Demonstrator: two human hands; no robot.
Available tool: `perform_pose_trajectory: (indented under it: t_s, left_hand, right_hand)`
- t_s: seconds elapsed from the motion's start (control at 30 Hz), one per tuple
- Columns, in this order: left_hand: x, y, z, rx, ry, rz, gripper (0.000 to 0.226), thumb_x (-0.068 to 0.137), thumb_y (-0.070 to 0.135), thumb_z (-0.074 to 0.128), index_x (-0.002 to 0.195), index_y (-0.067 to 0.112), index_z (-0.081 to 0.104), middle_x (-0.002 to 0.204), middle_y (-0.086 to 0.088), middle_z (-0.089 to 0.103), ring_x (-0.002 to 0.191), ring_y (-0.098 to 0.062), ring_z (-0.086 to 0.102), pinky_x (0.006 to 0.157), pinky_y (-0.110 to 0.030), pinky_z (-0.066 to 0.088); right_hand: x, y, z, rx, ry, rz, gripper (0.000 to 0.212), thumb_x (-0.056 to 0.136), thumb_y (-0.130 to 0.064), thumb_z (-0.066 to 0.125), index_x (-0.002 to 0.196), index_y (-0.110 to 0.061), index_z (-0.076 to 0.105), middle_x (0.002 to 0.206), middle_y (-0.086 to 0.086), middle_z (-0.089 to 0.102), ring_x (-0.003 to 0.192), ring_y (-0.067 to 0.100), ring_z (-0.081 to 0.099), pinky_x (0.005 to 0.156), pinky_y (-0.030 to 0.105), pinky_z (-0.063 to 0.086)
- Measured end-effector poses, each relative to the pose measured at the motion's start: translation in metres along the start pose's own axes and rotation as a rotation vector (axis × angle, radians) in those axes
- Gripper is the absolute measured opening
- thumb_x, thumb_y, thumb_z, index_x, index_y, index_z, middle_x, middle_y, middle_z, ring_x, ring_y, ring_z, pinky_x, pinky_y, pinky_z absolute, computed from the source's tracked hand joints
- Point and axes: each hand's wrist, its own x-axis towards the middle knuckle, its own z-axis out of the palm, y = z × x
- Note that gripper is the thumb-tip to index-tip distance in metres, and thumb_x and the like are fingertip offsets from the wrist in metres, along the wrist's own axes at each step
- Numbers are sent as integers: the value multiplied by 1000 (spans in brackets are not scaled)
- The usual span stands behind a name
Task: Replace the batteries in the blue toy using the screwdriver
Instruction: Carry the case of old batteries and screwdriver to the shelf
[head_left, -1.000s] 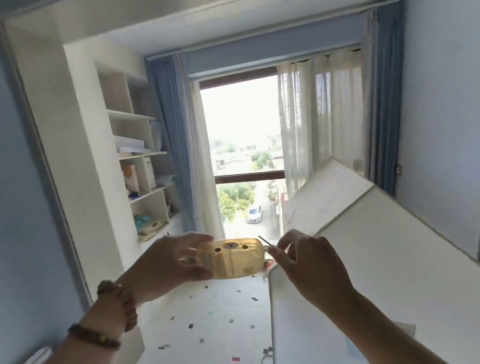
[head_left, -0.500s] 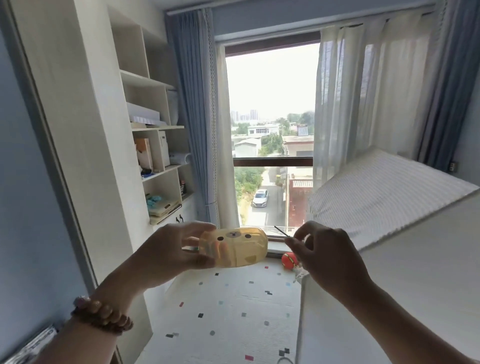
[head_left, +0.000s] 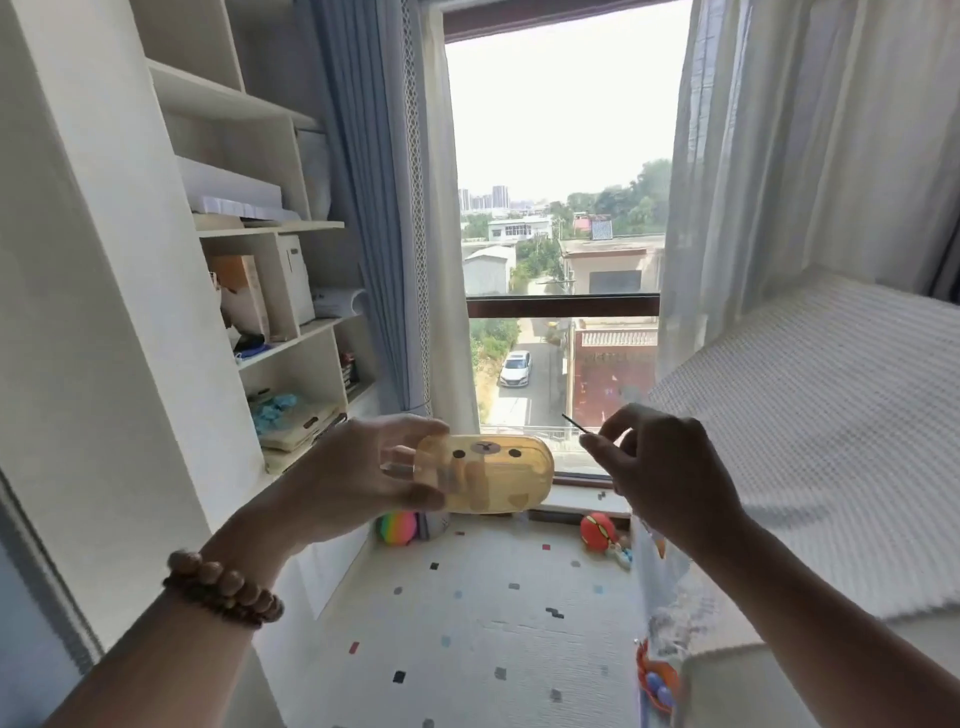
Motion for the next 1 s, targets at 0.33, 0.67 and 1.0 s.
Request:
perform_pose_trajectory:
  t_s: [0.33,0.67,1.0]
  left_hand:
    - [182,-152,-21,-87,-80,35,70,65,35,88,129,34,59,117,19,71,107,4,66,92,-28,57]
    - [351,-256,-36,-114,-140,68,73,63,42,88,129,41,57,120,18,69,110,-1,66,98,-41,55]
    - [535,-333,-14,-182,-98,21,75,61,49,89,129,38,59,119,20,70,109,0,66,99,-42,54]
  right_hand:
    - [146,25,147,-64,25,112,19,88,-41,76,82,-24,71,60,-10,69,59,12,71,71,36,63]
    - [277,57,246,-108,21,242,20,89,-42,75,82,-24,70,59,-11,67,61,15,71,68,33,59]
    - [447,146,347,-80,-6,228,21,92,-40,73,87,-20,71,62,-5,73,52,11,67,67,30,60]
